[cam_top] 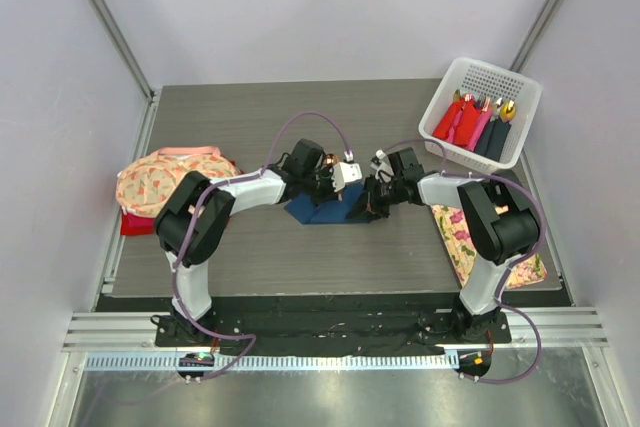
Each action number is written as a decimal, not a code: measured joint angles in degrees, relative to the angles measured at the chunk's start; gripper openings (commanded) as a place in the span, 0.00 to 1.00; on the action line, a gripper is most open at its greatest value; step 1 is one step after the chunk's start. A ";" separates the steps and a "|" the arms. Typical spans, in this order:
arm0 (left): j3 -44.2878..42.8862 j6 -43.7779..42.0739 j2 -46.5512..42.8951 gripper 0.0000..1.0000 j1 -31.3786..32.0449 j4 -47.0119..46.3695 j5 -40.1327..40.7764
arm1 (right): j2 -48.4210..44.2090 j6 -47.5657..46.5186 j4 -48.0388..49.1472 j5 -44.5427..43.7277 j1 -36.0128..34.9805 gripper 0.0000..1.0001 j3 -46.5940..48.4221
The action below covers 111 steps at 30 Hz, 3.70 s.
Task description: Place the utensils on the paper napkin and roll it up
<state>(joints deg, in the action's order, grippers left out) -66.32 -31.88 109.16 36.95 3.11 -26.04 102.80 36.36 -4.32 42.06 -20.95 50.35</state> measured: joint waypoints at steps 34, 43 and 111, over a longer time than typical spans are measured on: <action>2.69 40.81 -15.21 0.34 -8.41 3.54 -8.00 | 4.44 1.40 -1.40 -1.27 -0.26 0.01 1.49; 10.23 65.33 -7.82 0.27 -7.82 -1.68 -12.94 | 4.46 1.77 -1.49 -1.51 -0.24 0.01 1.46; 10.78 66.75 -1.42 0.06 -9.73 -1.51 -7.63 | -1.53 -0.59 -9.18 -0.33 2.49 0.01 4.55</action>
<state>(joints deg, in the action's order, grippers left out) -55.55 34.87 107.74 27.22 1.61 -33.67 101.27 35.77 -13.50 41.74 -18.46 54.89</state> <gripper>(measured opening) 0.053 0.057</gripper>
